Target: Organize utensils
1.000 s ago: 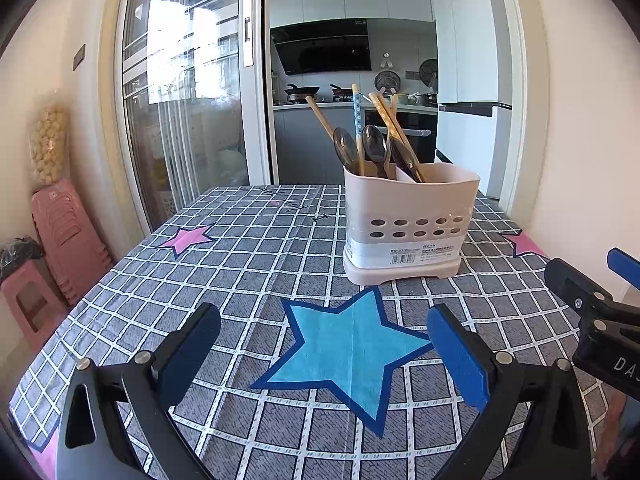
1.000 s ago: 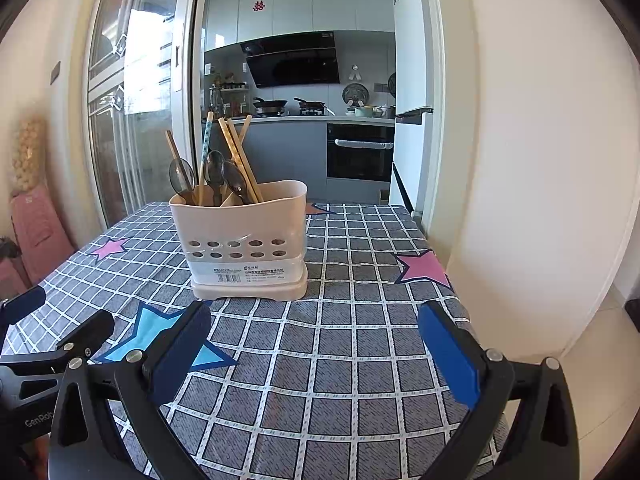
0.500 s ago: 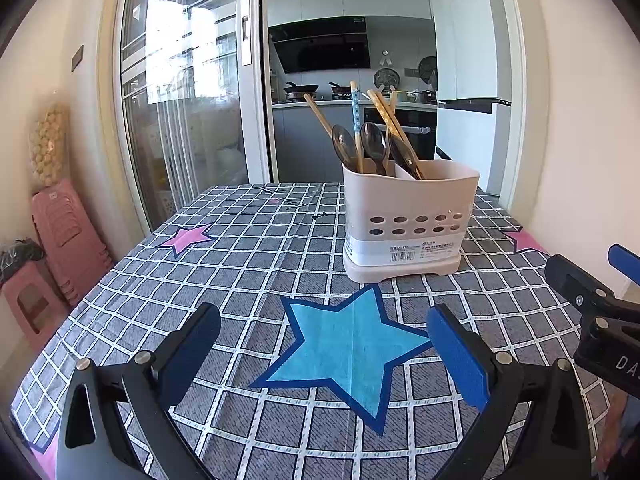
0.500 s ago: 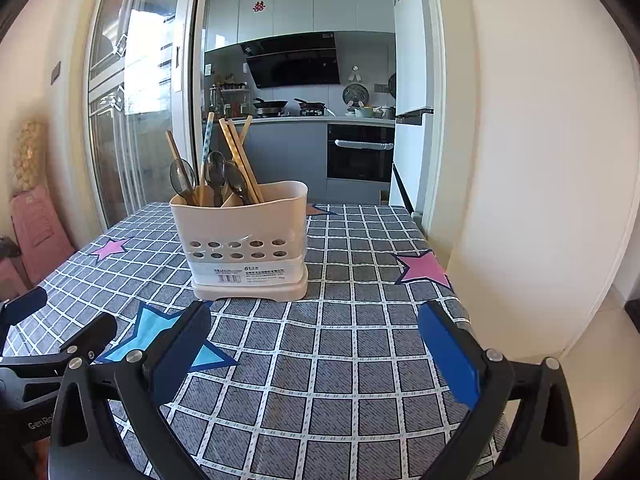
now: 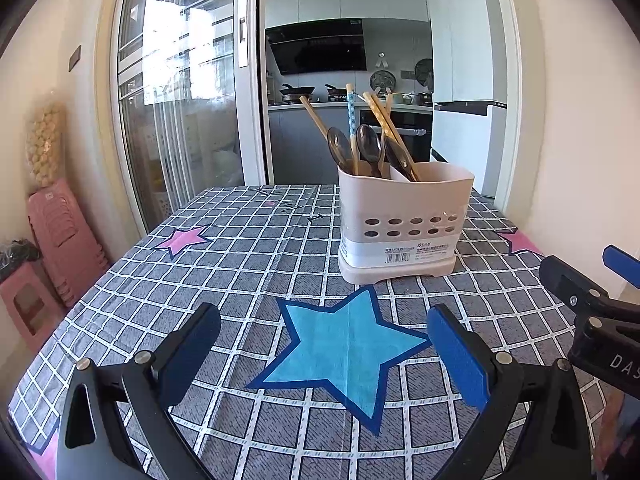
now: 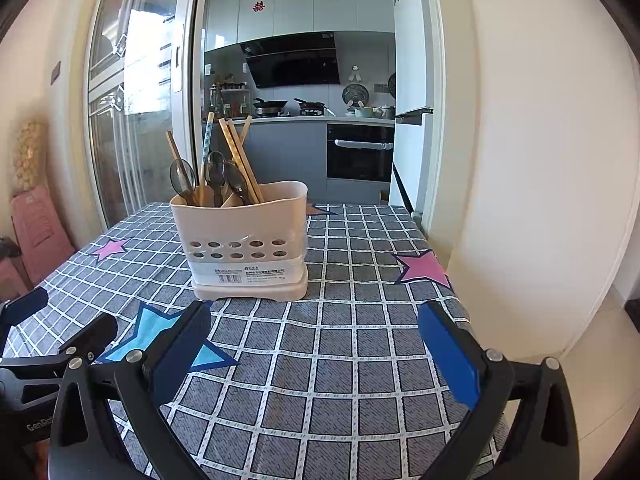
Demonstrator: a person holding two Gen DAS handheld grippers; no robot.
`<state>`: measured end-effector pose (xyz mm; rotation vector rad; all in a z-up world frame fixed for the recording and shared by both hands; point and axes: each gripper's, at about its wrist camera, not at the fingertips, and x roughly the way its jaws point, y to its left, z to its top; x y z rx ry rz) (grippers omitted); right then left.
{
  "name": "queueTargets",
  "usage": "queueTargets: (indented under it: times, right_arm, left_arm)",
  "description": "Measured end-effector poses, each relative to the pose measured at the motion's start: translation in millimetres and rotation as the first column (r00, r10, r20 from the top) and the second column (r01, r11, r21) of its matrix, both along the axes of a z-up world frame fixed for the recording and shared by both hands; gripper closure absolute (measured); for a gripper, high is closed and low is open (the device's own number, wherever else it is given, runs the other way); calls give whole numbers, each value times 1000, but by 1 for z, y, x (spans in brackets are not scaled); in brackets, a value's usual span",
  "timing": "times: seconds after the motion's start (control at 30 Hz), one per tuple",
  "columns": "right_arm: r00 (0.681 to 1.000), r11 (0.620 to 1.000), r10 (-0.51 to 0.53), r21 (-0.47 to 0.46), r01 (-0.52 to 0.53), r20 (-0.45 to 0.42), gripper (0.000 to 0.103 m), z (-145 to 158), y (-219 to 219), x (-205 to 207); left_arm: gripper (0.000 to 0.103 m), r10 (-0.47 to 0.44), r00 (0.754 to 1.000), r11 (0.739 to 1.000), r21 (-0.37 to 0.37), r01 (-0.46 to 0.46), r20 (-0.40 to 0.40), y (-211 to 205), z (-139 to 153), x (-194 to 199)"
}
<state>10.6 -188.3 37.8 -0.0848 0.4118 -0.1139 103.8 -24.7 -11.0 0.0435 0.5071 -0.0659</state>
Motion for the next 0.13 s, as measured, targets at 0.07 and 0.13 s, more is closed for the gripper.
queueTargets:
  times: [0.07, 0.13]
  right_arm:
    - [1000, 1000, -1, -1, 1, -1, 0, 0, 0, 0]
    - [1000, 1000, 0, 0, 0, -1, 0, 0, 0, 0]
  left_arm:
    - [0, -2, 1000, 1000, -1, 2, -1, 0, 0, 0]
    - [0, -1, 1000, 1000, 0, 1, -2, -1, 0, 0]
